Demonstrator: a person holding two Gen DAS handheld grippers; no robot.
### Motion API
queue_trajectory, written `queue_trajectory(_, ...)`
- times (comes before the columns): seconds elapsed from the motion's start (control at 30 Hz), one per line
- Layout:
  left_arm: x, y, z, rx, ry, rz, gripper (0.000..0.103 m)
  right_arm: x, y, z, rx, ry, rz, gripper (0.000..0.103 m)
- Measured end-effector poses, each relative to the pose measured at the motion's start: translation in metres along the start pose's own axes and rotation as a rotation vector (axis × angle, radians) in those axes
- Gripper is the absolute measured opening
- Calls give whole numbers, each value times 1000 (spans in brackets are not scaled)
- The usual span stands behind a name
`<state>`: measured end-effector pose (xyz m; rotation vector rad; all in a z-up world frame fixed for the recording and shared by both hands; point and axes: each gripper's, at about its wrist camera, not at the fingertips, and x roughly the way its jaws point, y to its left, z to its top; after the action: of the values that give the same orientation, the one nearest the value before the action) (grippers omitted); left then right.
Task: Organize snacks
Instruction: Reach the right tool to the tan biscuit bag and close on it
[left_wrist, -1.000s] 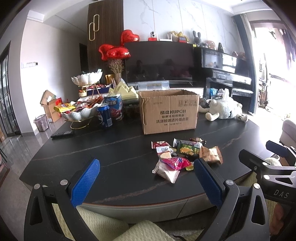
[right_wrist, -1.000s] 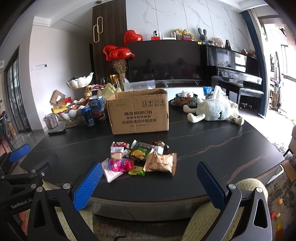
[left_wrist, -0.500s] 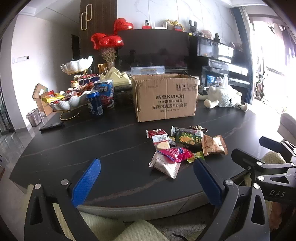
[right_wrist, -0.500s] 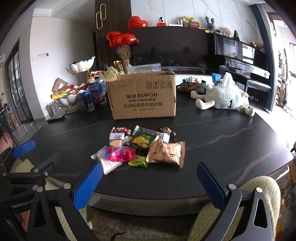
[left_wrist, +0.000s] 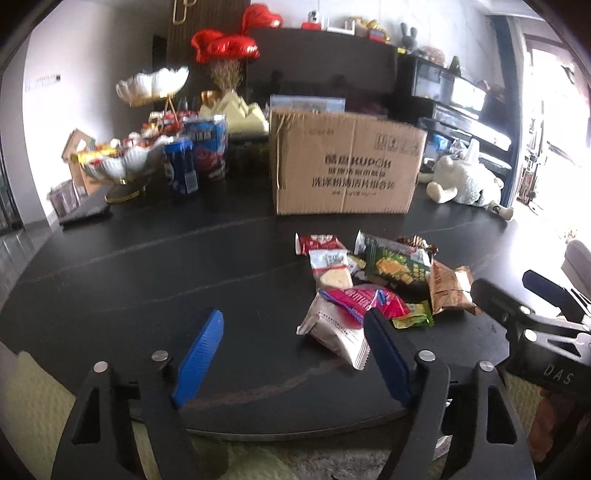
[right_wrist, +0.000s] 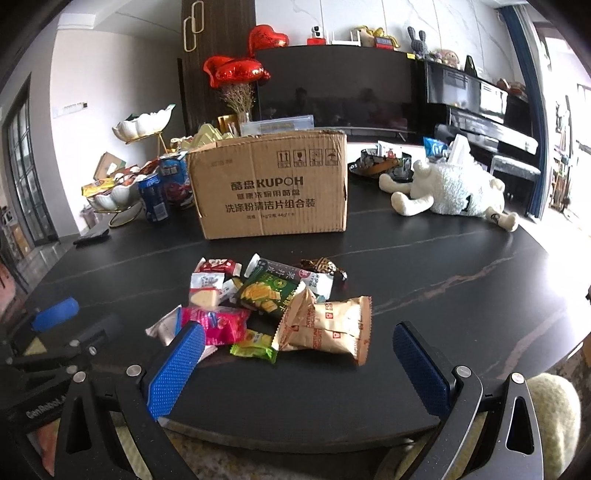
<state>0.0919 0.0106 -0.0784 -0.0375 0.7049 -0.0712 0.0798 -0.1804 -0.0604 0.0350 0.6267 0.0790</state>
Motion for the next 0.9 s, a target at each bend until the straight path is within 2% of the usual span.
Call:
queue_trajectory(0.23, 33, 4, -4, -60, 101, -17, 61, 33, -11, 4, 52, 36, -28, 102)
queue_trajectory(0.43, 54, 4, -6, -92, 162, -52, 55, 51, -17, 1, 76, 67, -28, 102)
queue_trajectory(0.73, 67, 5, -2, -139, 181, -114, 51, 73, -22, -3, 89, 126, -30, 102)
queue_trajectory(0.9, 73, 4, 2, -149, 183, -132, 45, 82, -24, -4, 105, 149, -25, 102)
